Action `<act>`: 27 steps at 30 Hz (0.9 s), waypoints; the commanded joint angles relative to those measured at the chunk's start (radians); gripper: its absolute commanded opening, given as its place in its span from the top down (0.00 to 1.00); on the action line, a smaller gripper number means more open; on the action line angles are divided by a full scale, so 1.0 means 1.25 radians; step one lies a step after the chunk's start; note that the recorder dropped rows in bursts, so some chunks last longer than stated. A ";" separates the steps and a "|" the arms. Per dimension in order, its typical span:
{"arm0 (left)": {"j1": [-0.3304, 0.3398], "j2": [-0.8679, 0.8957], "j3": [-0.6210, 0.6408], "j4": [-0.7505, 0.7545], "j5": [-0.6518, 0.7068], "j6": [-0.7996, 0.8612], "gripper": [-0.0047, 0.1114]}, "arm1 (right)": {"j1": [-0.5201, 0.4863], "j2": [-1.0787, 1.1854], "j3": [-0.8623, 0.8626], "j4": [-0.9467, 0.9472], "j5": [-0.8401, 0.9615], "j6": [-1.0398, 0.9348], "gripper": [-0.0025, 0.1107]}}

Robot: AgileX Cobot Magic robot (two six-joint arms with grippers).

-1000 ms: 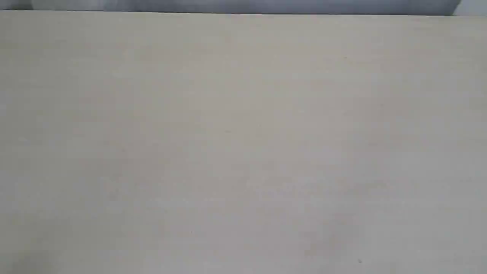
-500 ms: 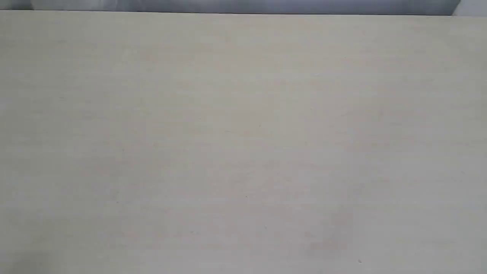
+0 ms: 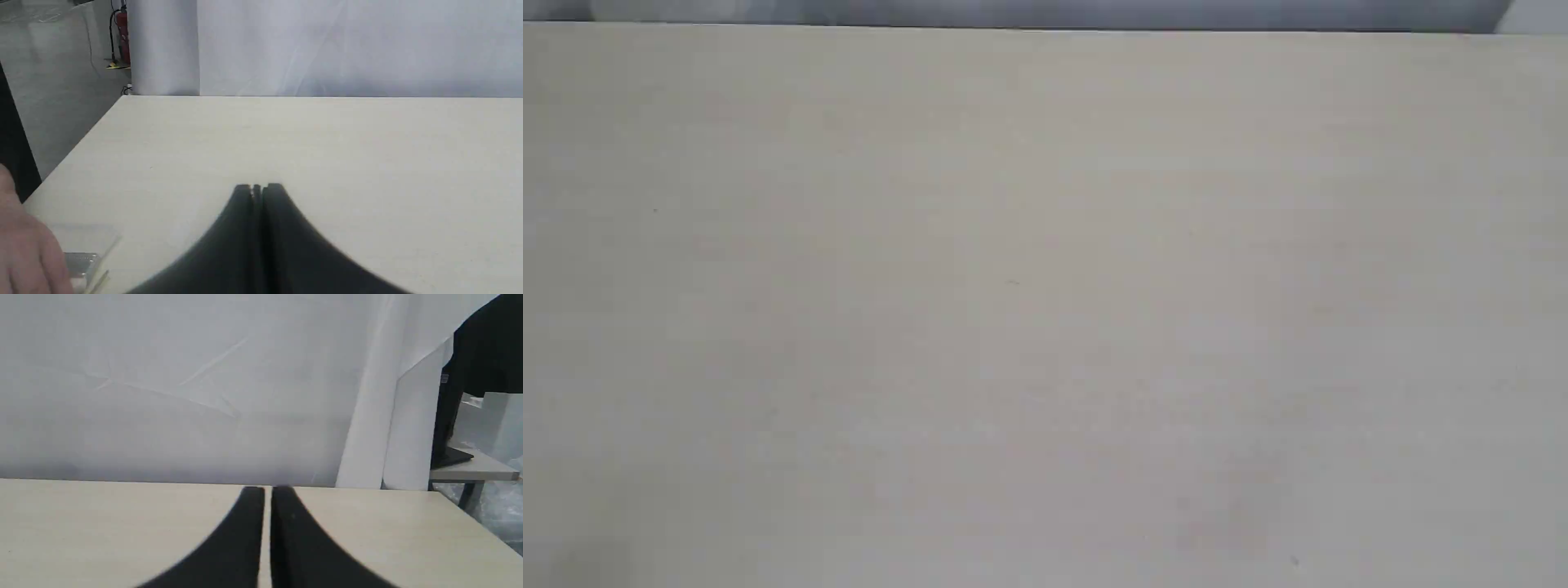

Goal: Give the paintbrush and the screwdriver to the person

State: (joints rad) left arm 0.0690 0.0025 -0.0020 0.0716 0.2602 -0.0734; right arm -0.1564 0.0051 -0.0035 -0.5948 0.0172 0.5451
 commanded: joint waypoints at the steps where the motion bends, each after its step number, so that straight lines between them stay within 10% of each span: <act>1: -0.004 -0.002 0.002 -0.001 -0.010 -0.002 0.96 | -0.004 -0.004 0.003 0.167 0.007 -0.180 0.94; 27: -0.004 -0.002 0.002 -0.003 -0.008 -0.002 0.96 | -0.004 -0.004 0.003 0.422 0.008 -0.423 0.94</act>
State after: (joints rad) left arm 0.0690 0.0025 -0.0020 0.0716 0.2602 -0.0734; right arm -0.1564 0.0051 -0.0035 -0.0728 0.0253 0.0225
